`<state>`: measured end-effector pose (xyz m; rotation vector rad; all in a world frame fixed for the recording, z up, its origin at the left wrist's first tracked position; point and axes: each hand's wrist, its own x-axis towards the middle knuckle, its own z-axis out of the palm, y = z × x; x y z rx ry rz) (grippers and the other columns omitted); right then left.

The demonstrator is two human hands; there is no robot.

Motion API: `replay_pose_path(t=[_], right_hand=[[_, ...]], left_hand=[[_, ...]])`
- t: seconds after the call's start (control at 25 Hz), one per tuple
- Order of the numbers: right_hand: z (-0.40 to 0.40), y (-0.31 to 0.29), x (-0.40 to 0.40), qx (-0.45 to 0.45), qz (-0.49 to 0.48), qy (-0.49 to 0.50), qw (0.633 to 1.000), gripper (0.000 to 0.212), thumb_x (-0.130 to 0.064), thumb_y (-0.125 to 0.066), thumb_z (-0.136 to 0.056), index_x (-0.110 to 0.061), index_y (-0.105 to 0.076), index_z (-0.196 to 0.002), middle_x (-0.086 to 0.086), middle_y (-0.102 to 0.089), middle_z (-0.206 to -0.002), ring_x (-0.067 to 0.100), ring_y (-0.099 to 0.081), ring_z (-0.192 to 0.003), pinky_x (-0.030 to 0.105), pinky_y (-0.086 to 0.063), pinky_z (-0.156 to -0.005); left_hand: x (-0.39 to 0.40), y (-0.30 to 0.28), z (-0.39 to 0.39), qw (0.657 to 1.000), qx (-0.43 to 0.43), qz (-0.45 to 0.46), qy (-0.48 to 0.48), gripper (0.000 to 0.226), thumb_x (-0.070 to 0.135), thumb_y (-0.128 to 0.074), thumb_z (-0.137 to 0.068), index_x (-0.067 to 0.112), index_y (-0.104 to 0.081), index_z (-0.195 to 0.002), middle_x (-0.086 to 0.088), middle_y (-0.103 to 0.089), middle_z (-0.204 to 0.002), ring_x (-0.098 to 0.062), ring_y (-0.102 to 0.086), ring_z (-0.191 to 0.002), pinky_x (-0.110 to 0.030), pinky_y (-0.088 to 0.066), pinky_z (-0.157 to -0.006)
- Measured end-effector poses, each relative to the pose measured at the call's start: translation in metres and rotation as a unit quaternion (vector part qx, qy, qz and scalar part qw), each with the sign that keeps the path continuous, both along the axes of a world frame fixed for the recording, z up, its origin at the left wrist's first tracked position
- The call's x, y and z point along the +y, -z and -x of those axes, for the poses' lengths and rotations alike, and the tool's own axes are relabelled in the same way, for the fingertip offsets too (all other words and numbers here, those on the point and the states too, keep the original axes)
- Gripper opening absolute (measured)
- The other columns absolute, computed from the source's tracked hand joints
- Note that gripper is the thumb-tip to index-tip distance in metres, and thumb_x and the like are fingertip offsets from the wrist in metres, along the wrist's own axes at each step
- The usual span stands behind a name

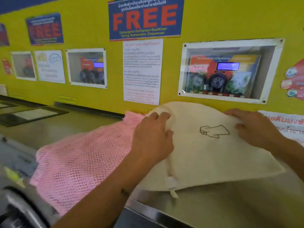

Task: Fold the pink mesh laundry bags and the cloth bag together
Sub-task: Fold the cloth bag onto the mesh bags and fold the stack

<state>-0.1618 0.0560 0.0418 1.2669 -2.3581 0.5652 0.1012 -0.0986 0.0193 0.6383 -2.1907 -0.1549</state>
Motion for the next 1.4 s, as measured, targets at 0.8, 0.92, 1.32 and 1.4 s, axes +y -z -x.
replay_pose_path(t=[0.8, 0.92, 1.32, 1.4], right_hand=[[-0.169, 0.047, -0.243, -0.087, -0.320, -0.250, 0.910, 0.052, -0.039, -0.048, -0.097, -0.029, -0.039, -0.147, -0.004, -0.034, -0.158, 0.021, -0.033, -0.142, 0.034, -0.025, -0.114], [-0.173, 0.049, -0.247, -0.084, -0.297, -0.269, 0.912, 0.050, -0.034, -0.053, -0.096, -0.025, -0.043, -0.144, -0.002, -0.040, -0.154, 0.021, -0.039, -0.137, 0.033, -0.030, -0.109], [-0.281, 0.003, -0.221, -0.048, -0.262, -0.298, 0.917, 0.066, -0.064, -0.055, -0.084, -0.031, -0.046, -0.140, -0.005, -0.053, -0.141, 0.018, -0.055, -0.120, 0.035, -0.044, -0.096], [-0.314, 0.010, -0.206, -0.024, -0.367, -0.287, 0.885, 0.087, -0.079, -0.048, -0.075, -0.027, -0.038, -0.144, -0.001, -0.053, -0.140, 0.022, -0.056, -0.117, 0.041, -0.047, -0.096]], left_hand=[[-0.135, 0.044, -0.148, 0.900, -0.288, -0.201, -0.260, 0.050, 0.058, -0.045, -0.087, 0.034, -0.054, -0.131, -0.005, -0.016, -0.157, -0.039, -0.008, -0.144, -0.063, -0.008, -0.112], [-0.147, 0.051, -0.151, 0.919, -0.269, -0.168, -0.234, 0.040, 0.054, -0.048, -0.088, 0.034, -0.060, -0.121, -0.003, -0.039, -0.142, -0.031, -0.030, -0.136, -0.066, -0.014, -0.112], [-0.170, 0.067, -0.217, 0.983, -0.172, -0.059, -0.020, 0.037, 0.008, -0.044, -0.093, 0.024, -0.064, -0.120, 0.006, -0.062, -0.120, -0.010, -0.054, -0.106, -0.028, -0.045, -0.092], [-0.169, 0.076, -0.233, 0.979, -0.196, -0.047, 0.014, 0.049, 0.008, -0.046, -0.086, 0.026, -0.056, -0.130, 0.008, -0.054, -0.132, -0.005, -0.046, -0.117, -0.025, -0.039, -0.103]])
